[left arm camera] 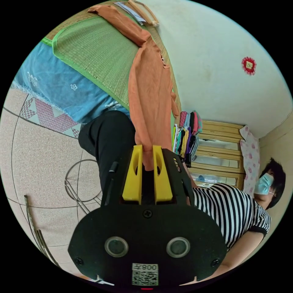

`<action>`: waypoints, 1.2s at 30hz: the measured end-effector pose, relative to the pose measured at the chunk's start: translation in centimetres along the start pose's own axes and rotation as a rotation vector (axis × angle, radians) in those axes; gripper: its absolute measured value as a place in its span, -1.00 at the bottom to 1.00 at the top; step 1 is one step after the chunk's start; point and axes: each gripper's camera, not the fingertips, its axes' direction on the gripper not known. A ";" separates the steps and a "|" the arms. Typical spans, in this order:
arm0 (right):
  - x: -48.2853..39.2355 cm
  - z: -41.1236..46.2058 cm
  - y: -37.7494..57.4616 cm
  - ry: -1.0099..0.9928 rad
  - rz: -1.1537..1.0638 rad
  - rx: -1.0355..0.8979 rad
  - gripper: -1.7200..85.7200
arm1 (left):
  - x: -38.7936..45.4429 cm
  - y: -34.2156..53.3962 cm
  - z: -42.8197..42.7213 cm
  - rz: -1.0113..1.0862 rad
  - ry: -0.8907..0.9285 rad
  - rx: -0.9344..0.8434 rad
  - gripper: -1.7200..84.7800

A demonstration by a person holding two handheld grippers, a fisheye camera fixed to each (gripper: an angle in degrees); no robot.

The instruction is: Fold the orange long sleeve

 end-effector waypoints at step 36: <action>-0.3 -0.2 -8.8 0.442 -0.137 0.411 -0.82 | 20.2 -24.1 37.0 0.598 -0.203 -0.259 -0.83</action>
